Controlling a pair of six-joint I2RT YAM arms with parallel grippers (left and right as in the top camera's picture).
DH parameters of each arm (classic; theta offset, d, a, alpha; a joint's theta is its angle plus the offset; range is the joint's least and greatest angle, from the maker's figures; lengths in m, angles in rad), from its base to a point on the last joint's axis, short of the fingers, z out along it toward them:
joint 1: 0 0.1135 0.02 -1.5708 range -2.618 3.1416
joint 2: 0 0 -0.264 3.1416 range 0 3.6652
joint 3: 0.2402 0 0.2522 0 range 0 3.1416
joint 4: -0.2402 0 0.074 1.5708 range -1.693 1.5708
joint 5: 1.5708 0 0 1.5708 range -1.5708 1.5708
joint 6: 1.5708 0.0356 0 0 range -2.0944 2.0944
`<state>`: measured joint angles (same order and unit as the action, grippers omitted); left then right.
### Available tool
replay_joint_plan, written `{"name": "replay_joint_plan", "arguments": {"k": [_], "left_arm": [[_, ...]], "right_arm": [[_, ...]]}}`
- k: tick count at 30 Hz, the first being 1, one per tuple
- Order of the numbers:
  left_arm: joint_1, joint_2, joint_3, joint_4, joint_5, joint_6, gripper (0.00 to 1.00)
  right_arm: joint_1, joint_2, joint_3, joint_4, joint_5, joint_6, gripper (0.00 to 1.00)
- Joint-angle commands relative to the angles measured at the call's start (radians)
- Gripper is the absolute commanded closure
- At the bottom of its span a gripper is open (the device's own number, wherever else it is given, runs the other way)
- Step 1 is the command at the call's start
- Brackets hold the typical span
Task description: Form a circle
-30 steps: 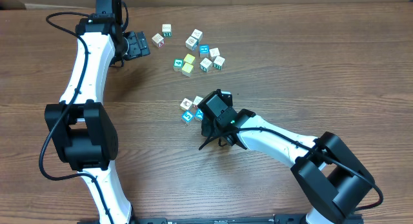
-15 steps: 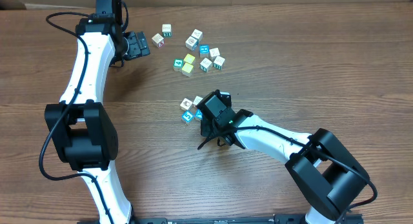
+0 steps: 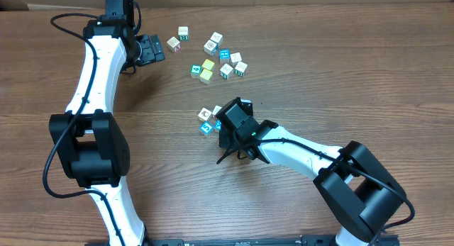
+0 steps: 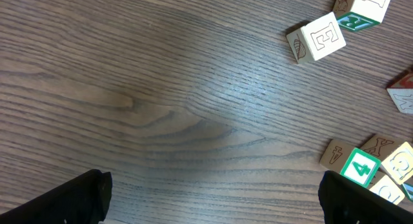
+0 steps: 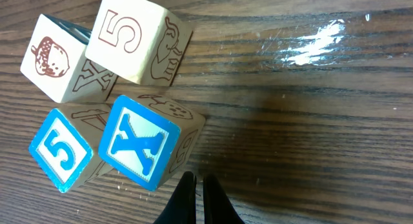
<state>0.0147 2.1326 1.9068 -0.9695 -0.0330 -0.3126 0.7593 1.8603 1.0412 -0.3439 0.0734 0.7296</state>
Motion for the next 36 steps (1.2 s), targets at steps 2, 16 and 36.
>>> {"name": "replay_joint_plan", "arguments": {"k": [2, 16, 36], "left_arm": [[-0.002, 0.003, 0.019, 0.002, 0.007, -0.009, 0.0], [-0.002, 0.003, 0.019, 0.001, 0.007, -0.009, 0.0], [-0.002, 0.003, 0.019, 0.002, 0.007, -0.009, 0.0]], "right_arm": [[-0.002, 0.005, -0.008, 0.007, -0.008, 0.004, 0.96], [-0.001, 0.007, -0.008, 0.023, -0.009, 0.004, 0.96], [-0.001, 0.022, -0.008, 0.05, -0.016, 0.003, 0.96]]}}
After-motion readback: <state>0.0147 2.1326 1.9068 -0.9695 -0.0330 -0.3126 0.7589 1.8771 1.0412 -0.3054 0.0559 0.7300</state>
